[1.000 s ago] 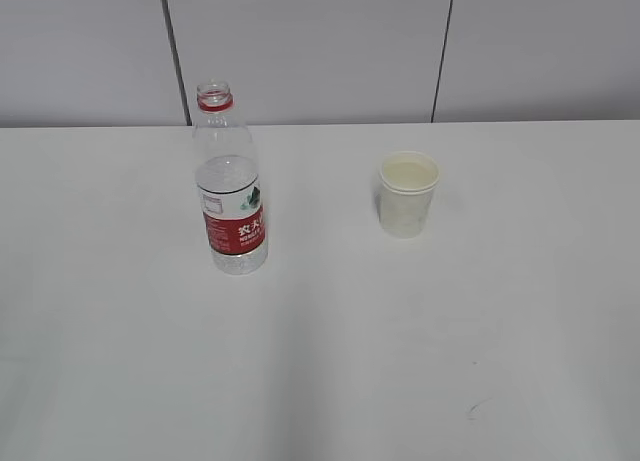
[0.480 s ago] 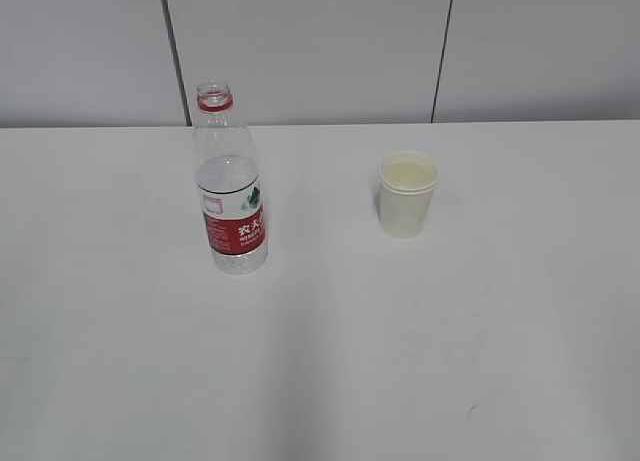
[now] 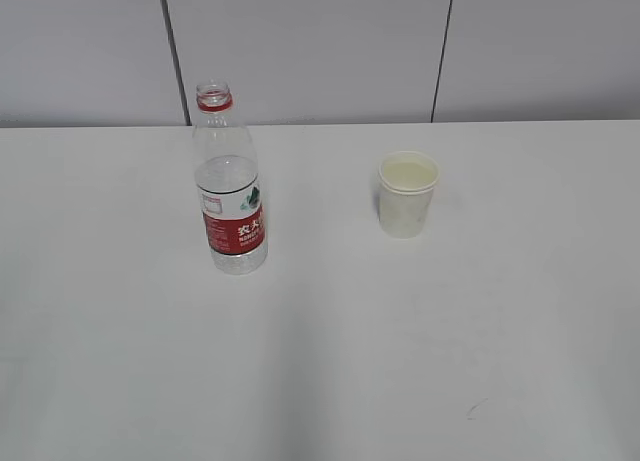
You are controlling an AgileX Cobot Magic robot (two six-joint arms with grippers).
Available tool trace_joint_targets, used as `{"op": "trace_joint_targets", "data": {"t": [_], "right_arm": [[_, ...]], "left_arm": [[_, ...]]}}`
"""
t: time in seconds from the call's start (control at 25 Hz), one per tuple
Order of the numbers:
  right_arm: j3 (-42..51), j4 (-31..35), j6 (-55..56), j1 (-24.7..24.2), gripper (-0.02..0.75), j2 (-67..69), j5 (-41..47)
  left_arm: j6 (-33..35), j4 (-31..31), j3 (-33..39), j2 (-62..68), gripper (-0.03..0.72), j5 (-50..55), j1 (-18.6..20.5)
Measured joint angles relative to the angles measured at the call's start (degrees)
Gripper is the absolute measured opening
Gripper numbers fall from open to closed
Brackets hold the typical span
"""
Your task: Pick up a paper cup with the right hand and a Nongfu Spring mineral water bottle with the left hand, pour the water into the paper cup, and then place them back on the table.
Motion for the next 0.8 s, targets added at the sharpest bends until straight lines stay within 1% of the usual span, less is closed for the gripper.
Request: {"op": "trace_joint_targets", "data": {"t": [0.8], "right_arm": [[0.0,0.0,0.0,-0.1,0.587,-0.1,0.0]], "left_arm": [[0.0,0.0,0.0,-0.1,0.531,-0.1,0.0]]}}
